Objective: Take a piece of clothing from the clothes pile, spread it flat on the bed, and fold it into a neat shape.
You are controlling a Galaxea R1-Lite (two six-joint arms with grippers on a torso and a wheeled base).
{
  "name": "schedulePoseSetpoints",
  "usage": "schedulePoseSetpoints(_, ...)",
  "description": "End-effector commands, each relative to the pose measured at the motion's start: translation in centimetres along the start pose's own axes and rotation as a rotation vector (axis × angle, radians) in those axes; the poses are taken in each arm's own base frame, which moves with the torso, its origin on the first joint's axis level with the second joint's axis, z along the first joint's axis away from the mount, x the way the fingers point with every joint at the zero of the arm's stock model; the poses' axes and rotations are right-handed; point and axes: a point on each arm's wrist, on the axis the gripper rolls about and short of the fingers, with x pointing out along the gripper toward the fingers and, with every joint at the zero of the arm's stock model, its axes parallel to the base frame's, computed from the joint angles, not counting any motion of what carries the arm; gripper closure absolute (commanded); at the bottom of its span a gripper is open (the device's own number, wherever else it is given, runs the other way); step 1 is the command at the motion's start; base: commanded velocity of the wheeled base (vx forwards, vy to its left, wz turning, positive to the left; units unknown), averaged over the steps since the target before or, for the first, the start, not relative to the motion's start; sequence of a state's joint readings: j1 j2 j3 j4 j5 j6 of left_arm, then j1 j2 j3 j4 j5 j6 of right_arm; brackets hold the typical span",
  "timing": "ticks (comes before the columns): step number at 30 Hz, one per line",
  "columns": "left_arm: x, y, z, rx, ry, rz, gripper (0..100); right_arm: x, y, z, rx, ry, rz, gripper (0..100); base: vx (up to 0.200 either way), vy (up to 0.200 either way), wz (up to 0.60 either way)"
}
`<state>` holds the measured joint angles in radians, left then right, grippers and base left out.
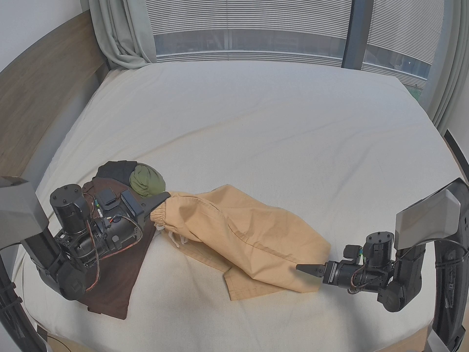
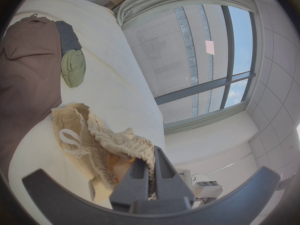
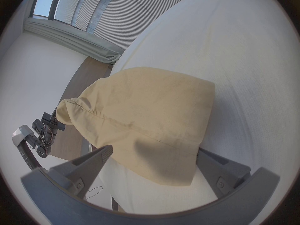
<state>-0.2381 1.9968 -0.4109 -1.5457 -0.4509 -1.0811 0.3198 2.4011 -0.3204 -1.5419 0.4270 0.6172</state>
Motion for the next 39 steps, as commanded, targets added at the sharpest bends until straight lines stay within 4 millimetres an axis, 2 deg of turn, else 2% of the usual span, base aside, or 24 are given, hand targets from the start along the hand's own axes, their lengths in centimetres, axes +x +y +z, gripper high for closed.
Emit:
schedulePoseSetpoints(1, 0.0, 0.1, 0.0, -0.001, 0.0, 0.001, 100, -0.1, 0.2, 0.0, 0.004, 0.001, 0.008, 0, 0.0, 0.0, 0.0)
schedulePoseSetpoints(5, 0.1, 0.1, 0.0, -0.001, 0.0, 0.001, 100, -1.0, 1.6, 1.0, -0.008, -0.023, 0.063, 0, 0.0, 0.0, 0.0)
schedulePoseSetpoints(11, 0.1, 0.0, 0.0, 0.0, -0.001, -0.001, 100, -1.8, 3.0, 1.3, -0.016, -0.03, 0.105, 0, 0.0, 0.0, 0.0)
schedulePoseSetpoints(17, 0.1, 0.0, 0.0, -0.001, -0.001, -0.001, 100, -1.6, 2.8, 1.2, -0.014, -0.025, 0.103, 0, 0.0, 0.0, 0.0)
schedulePoseSetpoints(29, 0.1, -0.1, 0.1, 0.002, -0.002, -0.007, 100, 0.6, 1.1, 0.4, 0.01, 0.005, 0.071, 0, 0.0, 0.0, 0.0)
schedulePoseSetpoints(39, 0.1, -0.2, 0.1, 0.003, -0.003, -0.009, 100, 1.6, 1.2, 0.1, -0.002, 0.015, 0.082, 0, 0.0, 0.0, 0.0)
